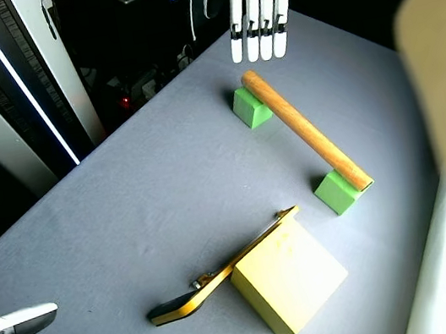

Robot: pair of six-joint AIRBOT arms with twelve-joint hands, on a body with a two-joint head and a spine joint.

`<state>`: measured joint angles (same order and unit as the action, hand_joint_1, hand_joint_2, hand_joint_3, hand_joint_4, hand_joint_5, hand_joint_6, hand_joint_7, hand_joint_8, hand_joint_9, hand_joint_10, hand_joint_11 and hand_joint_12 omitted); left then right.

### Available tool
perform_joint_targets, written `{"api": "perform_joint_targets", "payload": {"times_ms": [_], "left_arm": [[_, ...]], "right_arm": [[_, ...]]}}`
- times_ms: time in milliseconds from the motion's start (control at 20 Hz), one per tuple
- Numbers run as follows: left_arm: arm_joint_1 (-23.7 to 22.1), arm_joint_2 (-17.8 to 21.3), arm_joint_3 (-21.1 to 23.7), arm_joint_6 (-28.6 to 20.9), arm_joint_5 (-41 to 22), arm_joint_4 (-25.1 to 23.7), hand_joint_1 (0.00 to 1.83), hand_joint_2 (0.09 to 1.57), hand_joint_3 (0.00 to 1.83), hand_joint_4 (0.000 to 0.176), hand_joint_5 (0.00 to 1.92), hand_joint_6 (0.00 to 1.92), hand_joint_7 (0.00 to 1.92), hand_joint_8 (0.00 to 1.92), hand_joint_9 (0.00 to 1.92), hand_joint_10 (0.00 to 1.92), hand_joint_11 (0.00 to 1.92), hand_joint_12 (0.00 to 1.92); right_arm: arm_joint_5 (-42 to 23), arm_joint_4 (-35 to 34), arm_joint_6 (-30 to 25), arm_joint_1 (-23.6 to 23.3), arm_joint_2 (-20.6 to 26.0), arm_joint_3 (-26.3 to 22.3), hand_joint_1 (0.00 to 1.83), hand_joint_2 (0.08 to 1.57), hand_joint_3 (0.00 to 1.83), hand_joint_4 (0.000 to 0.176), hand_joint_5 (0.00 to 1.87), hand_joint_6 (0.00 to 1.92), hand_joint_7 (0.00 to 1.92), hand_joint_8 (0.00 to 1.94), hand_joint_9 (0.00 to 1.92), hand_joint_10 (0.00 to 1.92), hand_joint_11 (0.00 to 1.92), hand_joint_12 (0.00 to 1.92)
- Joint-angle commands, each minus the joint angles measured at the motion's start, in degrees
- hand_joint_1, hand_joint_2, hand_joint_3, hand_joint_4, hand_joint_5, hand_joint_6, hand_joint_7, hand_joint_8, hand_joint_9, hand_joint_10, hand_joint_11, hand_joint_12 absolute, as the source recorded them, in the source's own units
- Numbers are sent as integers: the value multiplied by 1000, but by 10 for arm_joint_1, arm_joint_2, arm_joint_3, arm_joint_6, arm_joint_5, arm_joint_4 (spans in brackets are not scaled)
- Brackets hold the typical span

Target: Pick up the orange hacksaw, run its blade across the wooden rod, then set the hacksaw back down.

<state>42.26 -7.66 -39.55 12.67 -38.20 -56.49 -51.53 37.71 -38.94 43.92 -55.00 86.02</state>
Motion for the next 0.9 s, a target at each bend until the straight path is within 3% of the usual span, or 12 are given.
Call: {"api": "perform_joint_targets", "payload": {"times_ms": [0, 200, 300, 550, 850], "left_arm": [[-5, 1, 2, 2, -27, 40, 214, 1266, 1, 0, 124, 0, 22, 0, 46, 0, 0, 145], [-3, -2, 14, -27, -20, 99, 231, 1265, 0, 0, 121, 0, 45, 2, 80, 4, 0, 216], [-3, -2, 13, -37, -20, 105, 224, 1263, 0, 0, 129, 1, 64, 3, 99, 5, 0, 255], [-3, -3, 4, -86, -40, 101, 176, 1269, 2, 0, 116, 3, 47, 3, 64, 3, 0, 126], [-2, -6, -25, -133, -23, -57, 206, 1268, 0, 0, 127, 2, 43, 1, 48, 0, 0, 101]], "right_arm": [[-65, -15, -19, -8, -6, 13, 799, 1197, 0, 0, 111, 1, 136, 2, 208, 3, 0, 756], [-79, 18, -42, -11, -32, 56, 780, 1214, 3, 0, 119, 5, 150, 7, 221, 6, 0, 783], [-63, 17, -48, -14, -40, 65, 728, 1230, 4, 0, 104, 1, 145, 1, 215, 1, 0, 756], [-73, 57, -73, -31, -90, 134, 766, 1226, 0, 0, 136, 9, 162, 6, 226, 8, 0, 830], [-74, 102, -93, -50, -160, 204, 761, 1212, 0, 0, 154, 8, 168, 3, 222, 2, 0, 801]]}}
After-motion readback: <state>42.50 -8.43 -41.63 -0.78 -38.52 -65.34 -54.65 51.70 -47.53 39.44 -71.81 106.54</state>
